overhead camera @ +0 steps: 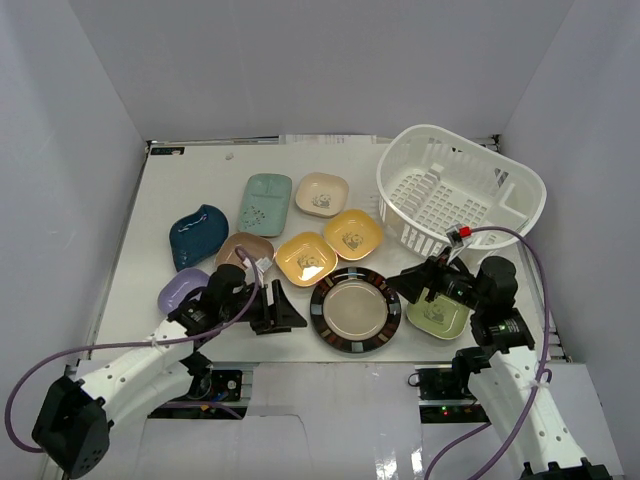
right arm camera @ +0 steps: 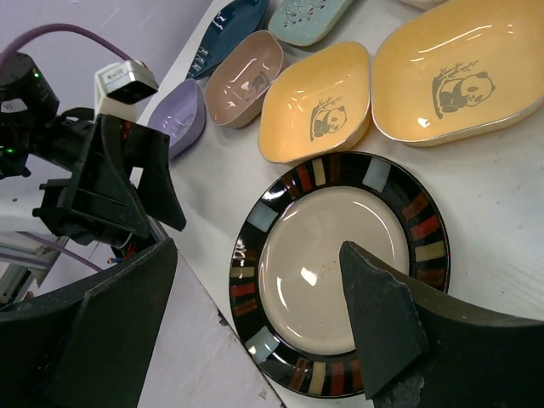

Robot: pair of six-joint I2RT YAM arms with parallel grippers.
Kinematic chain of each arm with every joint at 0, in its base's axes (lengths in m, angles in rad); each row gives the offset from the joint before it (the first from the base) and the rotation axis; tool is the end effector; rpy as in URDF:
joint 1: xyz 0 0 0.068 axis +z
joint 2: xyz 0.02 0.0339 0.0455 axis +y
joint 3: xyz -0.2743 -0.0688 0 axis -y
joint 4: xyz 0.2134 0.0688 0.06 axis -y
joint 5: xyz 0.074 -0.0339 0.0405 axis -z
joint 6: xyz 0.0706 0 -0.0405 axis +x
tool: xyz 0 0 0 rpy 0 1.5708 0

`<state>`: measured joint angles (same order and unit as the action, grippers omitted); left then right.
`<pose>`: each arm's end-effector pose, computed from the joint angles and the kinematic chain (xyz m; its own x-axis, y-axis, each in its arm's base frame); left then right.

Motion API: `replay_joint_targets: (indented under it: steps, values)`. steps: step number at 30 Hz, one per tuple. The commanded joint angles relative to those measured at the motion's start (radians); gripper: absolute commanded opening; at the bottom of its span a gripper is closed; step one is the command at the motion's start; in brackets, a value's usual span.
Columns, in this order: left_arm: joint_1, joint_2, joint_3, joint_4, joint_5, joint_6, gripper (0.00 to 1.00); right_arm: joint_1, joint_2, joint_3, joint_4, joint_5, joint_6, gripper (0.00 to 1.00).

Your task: Place the plates into the plastic bin on the countertop

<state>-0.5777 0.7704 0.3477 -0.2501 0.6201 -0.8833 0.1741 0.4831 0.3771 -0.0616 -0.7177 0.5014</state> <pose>0.0992 -0.1137 0.1898 -0.9690 -0.1191 -0.2164 0.1202 0.5382 -0.8342 0.1112 0.0667 0.2568 -0.5138 0.2773 -0.8119 -0.5955 0.5660 0.5701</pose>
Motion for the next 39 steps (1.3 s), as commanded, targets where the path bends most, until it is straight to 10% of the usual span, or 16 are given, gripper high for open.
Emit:
replay_joint_targets:
  steps: [1,29,39]
  values:
    - [-0.083,0.036,-0.029,0.053,-0.2,-0.065,0.77,0.008,-0.017,-0.021,0.011,-0.014,-0.006,0.83]
    - [-0.226,0.618,-0.138,0.831,-0.434,-0.243,0.44,0.041,0.023,-0.087,0.051,0.007,-0.011,0.79]
    - [-0.249,0.597,-0.16,0.804,-0.459,-0.238,0.0,0.056,0.014,-0.092,0.025,0.035,-0.007,0.79]
